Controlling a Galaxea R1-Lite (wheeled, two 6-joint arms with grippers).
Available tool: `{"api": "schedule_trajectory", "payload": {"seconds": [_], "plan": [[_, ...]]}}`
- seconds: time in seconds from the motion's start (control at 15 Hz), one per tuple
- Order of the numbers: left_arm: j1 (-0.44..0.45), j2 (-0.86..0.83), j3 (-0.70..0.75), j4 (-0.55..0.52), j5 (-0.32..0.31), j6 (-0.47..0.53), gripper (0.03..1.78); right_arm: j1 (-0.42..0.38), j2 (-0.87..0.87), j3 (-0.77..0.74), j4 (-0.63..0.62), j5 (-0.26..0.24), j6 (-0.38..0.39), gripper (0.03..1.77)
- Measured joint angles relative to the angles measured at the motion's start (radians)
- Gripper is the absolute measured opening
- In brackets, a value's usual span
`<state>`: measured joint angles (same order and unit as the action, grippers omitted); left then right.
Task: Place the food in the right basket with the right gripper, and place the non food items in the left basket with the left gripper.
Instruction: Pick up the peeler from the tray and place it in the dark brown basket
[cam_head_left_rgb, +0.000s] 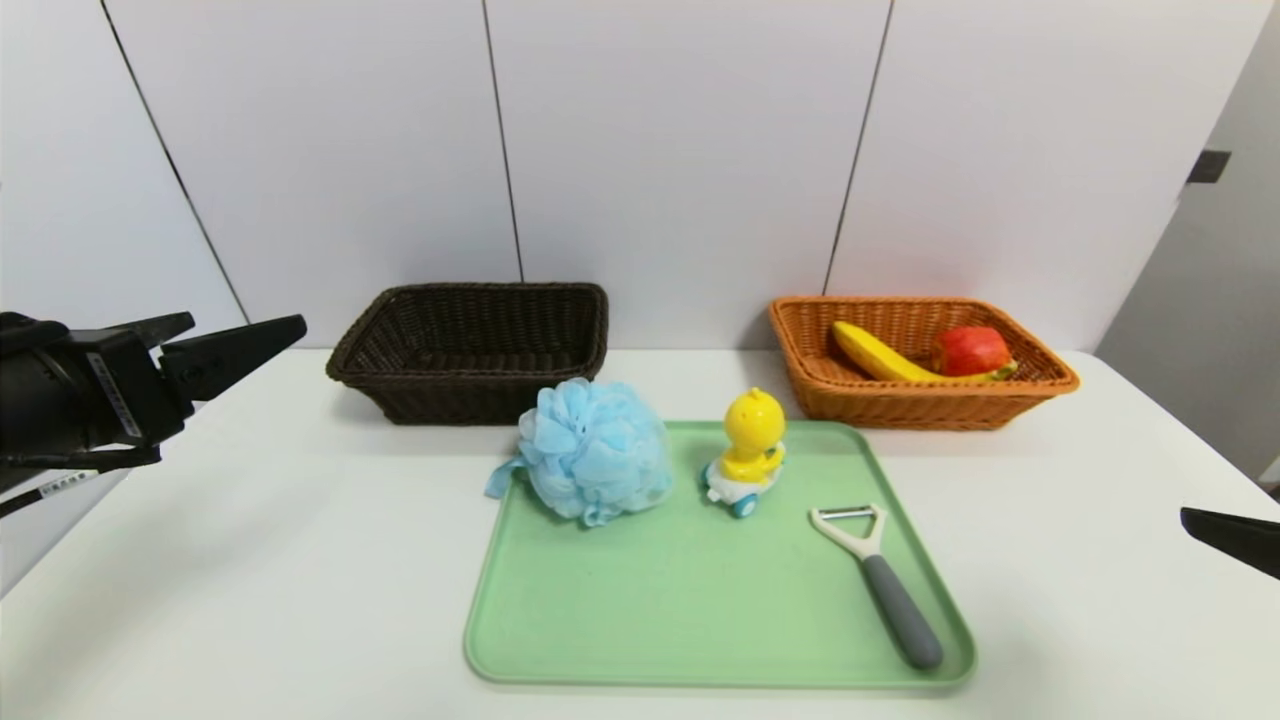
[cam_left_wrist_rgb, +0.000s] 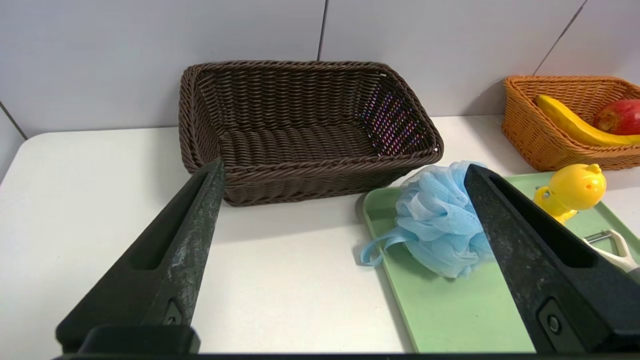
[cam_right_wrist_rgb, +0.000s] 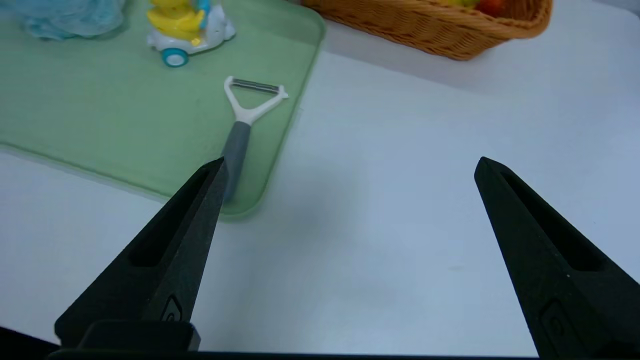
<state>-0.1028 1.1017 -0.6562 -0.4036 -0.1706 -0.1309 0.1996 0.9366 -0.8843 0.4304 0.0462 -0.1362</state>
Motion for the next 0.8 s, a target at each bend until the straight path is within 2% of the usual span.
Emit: {"api": "schedule_trajectory", "payload": {"seconds": [0.2,0.4,0.6,0.8], "plan": [[-0.001,-0.005,0.003,0.001,0.000,0.002,1.69,0.126,0.074,-0.050,0.010,0.012,0.020,1.69],[-0.002,-0.007,0.014,0.000,0.000,0.002,1.69,0.243,0.192,-0.135,0.087,0.016,0.110,1.69],[-0.002,-0.009,0.022,0.000,0.000,0.003,1.69,0.351,0.351,-0.317,0.265,0.016,0.230,1.69],[-0.002,-0.017,0.045,-0.001,0.001,0.001,1.69,0.404,0.526,-0.475,0.440,0.018,0.272,1.69]]}}
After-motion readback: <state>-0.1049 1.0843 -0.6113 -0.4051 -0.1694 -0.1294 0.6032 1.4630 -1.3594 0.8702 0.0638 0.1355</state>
